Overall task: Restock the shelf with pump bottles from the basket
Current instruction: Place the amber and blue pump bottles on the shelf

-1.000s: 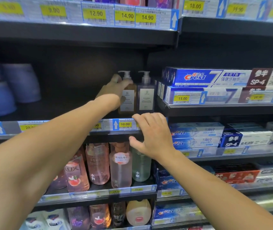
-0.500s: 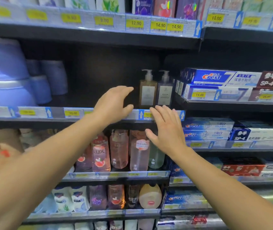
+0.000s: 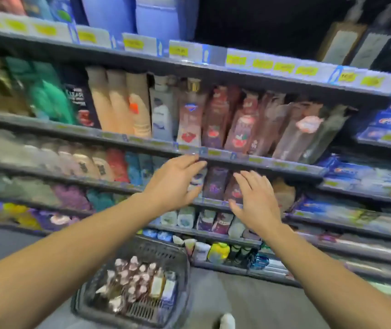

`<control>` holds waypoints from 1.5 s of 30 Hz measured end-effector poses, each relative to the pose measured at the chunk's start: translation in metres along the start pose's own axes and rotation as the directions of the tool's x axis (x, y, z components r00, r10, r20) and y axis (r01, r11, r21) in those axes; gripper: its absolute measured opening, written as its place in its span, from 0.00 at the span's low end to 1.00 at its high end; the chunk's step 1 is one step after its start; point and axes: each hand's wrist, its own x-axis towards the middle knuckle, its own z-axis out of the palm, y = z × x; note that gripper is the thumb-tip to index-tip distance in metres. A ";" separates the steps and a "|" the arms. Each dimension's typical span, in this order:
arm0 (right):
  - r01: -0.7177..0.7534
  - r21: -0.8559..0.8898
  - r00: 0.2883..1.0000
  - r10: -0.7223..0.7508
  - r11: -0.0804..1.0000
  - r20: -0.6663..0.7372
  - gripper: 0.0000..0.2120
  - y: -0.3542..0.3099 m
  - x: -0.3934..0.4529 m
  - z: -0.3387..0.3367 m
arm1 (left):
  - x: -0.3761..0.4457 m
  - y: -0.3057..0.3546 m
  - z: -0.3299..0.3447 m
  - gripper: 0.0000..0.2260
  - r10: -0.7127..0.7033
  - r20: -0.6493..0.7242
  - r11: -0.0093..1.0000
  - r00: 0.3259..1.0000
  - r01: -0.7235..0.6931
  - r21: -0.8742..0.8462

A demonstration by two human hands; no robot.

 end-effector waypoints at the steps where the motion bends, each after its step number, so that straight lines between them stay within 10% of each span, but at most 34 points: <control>1: 0.007 -0.005 0.999 -0.006 1.000 0.052 0.33 -0.015 -0.010 0.011 | -0.025 -0.005 0.006 0.27 -0.029 0.036 1.000 0.999 0.029 -0.004; 13: 0.004 0.220 0.878 -0.109 0.975 0.466 0.27 -0.127 -0.102 0.134 | -0.230 -0.063 0.095 0.30 -0.338 0.422 0.902 0.841 0.418 -0.111; 32: -0.402 0.226 0.501 0.006 0.887 0.865 0.27 -0.179 -0.131 0.423 | -0.326 -0.167 0.341 0.30 -0.566 0.696 0.653 0.443 0.755 0.050; 45: -0.592 0.108 0.408 0.182 0.798 0.895 0.21 -0.199 -0.158 0.696 | -0.375 -0.244 0.548 0.29 -0.446 0.736 0.761 0.509 0.649 0.012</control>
